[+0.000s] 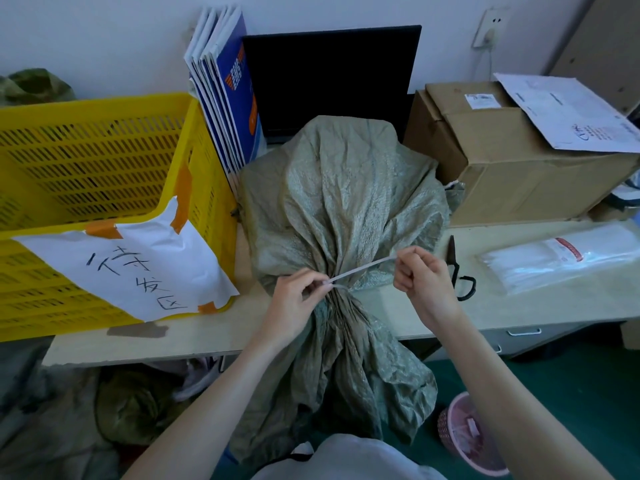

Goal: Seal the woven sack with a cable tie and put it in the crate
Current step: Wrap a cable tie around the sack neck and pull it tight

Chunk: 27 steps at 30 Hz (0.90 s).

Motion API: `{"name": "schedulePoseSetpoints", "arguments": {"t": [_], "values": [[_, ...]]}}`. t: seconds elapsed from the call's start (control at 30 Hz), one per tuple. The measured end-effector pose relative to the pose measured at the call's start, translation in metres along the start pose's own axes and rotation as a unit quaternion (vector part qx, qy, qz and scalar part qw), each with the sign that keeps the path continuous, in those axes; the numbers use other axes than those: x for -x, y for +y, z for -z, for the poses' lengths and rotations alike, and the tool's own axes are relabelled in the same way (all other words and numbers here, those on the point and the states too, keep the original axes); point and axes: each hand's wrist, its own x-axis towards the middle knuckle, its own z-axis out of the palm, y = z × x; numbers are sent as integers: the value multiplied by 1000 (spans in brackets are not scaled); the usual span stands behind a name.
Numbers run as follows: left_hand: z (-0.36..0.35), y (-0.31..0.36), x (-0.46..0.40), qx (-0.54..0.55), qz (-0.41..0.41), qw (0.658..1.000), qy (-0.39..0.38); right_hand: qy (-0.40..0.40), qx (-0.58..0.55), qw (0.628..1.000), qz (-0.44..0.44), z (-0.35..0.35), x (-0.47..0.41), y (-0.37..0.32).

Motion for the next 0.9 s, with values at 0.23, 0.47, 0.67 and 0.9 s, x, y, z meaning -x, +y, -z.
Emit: {"name": "schedulePoseSetpoints", "arguments": {"t": [0.23,0.47,0.67,0.9], "values": [[-10,4,-10,-9,8,1000,23,43,72,995,50,-19,13,9],[-16,11,-18,-94,-56,994,7,52,139,986,77,-32,17,23],[-18,10,-18,-94,-73,993,-5,29,218,975,23,-27,7,33],[-17,4,-14,-73,-49,996,-8,38,246,967,59,-24,0,35]]}}
